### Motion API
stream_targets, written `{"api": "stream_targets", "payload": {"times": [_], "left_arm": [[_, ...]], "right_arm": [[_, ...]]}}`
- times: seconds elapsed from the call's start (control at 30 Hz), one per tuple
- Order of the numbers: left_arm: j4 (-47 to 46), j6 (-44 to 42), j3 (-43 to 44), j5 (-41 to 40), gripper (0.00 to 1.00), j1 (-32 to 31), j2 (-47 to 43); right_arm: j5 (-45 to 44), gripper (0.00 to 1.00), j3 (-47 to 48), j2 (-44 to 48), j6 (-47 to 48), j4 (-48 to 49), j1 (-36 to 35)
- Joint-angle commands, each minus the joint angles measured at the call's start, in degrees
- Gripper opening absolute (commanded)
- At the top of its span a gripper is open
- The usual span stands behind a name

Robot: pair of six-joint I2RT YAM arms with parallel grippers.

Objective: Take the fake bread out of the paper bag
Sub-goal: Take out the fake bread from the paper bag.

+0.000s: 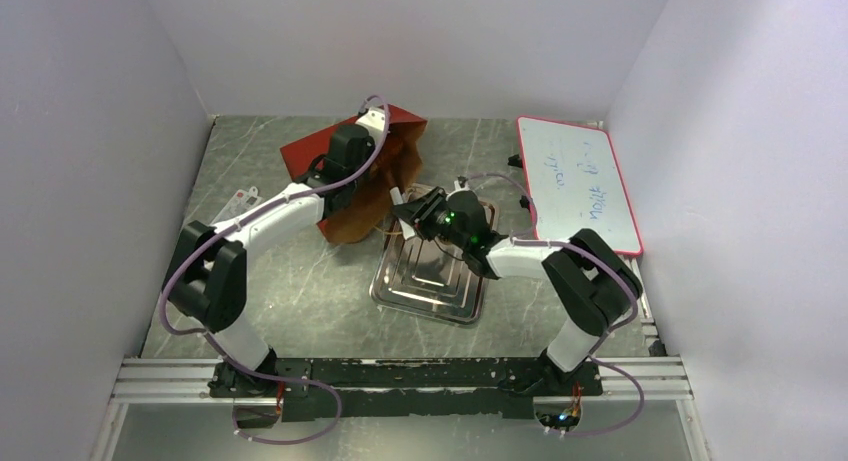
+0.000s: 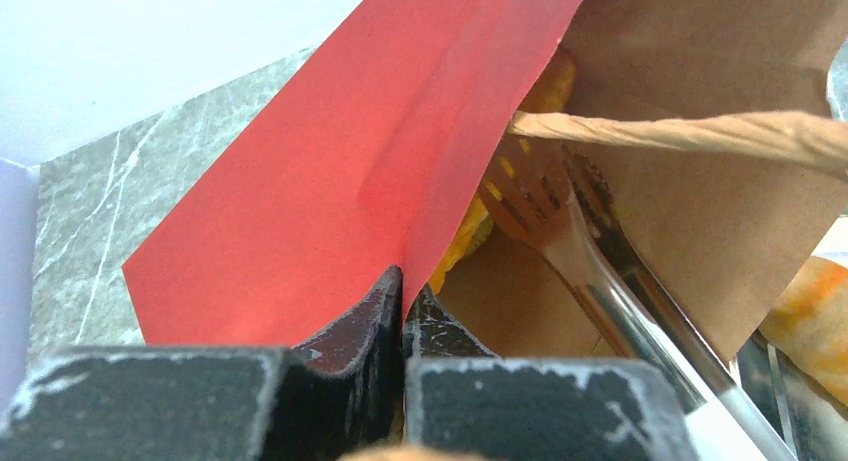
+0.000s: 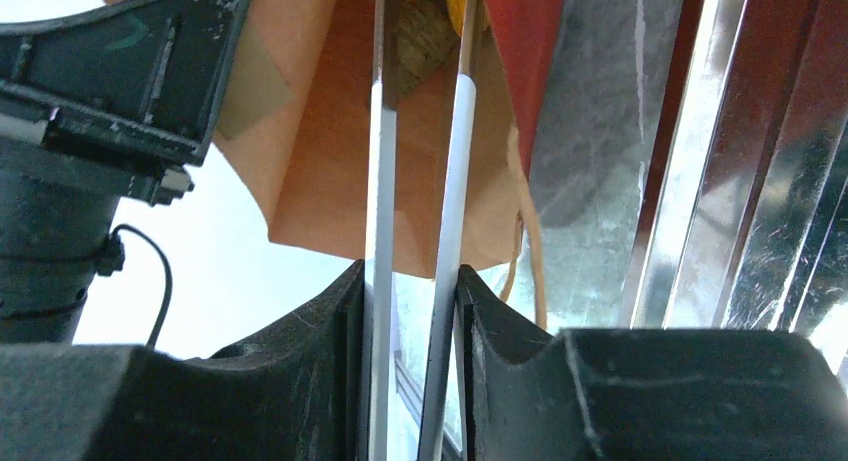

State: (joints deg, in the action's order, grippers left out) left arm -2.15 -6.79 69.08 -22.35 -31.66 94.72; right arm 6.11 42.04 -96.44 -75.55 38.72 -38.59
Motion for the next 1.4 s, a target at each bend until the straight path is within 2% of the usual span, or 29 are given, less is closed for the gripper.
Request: {"api": "stream_targets", "payload": {"times": [0.0, 0.1, 0.2, 0.3, 0.5, 0.77, 1.0, 1.37], "left_arm": [[1.04, 0.84, 3.47, -2.18, 0.07, -0.31, 1.25], [0.81, 1.43, 3.10, -1.30, 0.07, -0.41, 0.65], [0.59, 1.43, 2.26, -1.25, 0.07, -0.51, -0.36], [0.67, 0.60, 1.82, -2.01, 0.07, -0.52, -0.70], [-0.90, -0.07, 0.23, -1.94, 0.07, -0.60, -1.32], [-2.88, -0.13, -3.41, -1.90, 0.07, -0.59, -3.54], [-3.86, -0.52, -3.95, -1.60, 0.07, -0.60, -4.22], [-4.54, -0.46, -4.74, -1.43, 0.07, -0.60, -5.12]], "right_arm": [[-0.85, 0.00, -1.16, 3.09, 1.41, 1.86, 0.00], [0.18, 0.00, -0.36, 1.62, 1.80, 1.68, 0.05], [2.03, 0.08, -0.26, -1.58, 0.00, 2.74, 0.09], [1.75, 0.14, -1.46, -0.92, -2.02, 3.52, -0.33], [-1.35, 0.19, -1.67, 3.49, -0.94, -1.29, -1.89], [0.01, 0.30, 2.39, -2.81, -0.78, -0.12, -1.68], [-0.44, 0.40, 2.46, -2.31, -0.50, -1.28, -1.69], [0.13, 0.42, 2.92, -5.51, -1.14, 1.83, -0.86]]}}
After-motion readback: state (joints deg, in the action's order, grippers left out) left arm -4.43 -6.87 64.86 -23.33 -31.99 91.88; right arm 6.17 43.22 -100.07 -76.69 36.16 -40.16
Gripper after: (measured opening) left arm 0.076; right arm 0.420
